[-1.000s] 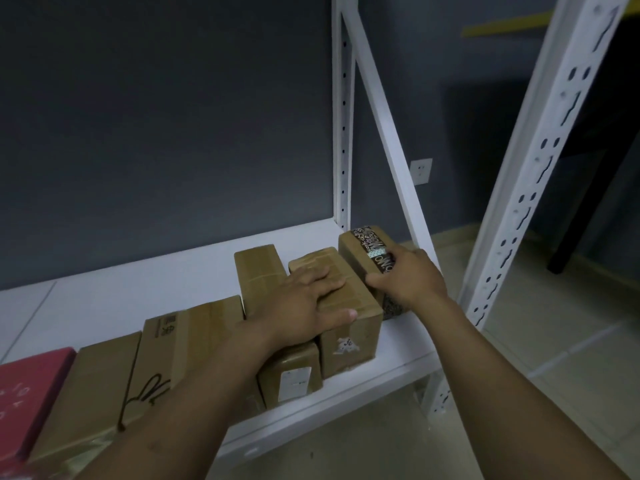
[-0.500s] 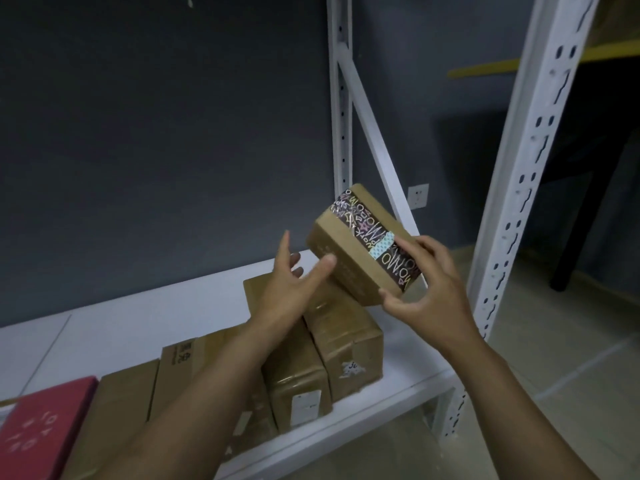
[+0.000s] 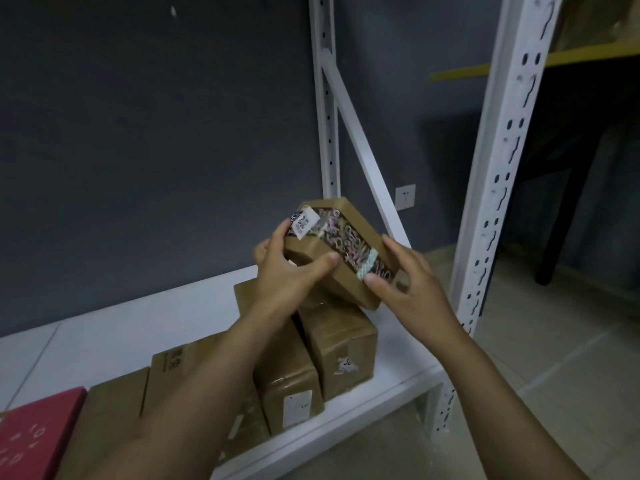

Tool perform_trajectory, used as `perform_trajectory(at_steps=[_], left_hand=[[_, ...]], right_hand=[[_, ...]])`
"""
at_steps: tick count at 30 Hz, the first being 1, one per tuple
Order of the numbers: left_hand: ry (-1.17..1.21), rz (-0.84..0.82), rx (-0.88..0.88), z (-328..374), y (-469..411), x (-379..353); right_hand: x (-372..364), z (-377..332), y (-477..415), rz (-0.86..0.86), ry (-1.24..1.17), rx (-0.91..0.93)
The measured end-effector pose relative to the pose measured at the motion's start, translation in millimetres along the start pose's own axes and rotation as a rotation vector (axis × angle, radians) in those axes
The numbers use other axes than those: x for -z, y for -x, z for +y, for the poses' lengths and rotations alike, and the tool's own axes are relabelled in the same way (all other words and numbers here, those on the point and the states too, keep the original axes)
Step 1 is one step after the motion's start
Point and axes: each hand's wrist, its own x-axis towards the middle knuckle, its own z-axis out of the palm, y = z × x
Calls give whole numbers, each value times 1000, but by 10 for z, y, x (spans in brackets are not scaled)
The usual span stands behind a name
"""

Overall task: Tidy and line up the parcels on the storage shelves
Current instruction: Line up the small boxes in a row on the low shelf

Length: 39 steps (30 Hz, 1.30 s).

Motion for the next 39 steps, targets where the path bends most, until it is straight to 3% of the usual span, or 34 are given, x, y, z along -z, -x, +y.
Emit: perform_trajectory(at_steps=[3,6,11,21,27,35,39], left_hand=[[-95,-101,-96,7,106,-74],[-98,-174,-115,55,164,-154],[70,-141,7,130,202,-240],[144,-275,-73,60,192,-557],[-152,-363,-229,-154,259,-761],[-607,-446,-335,-464,217,-533],[-840,-416,-124,-583,122,-396]], right_hand=[[-4,-37,-13,-61,-243,-152],[15,-95,20,-64,-397,-152],[63,-32,59,-82,-453,-179],[263,142,236,-119,-537,-249],[265,329,285,97,-387,-296],[184,590,278,-123,32,-140],[165,644,301,-151,82,-180]])
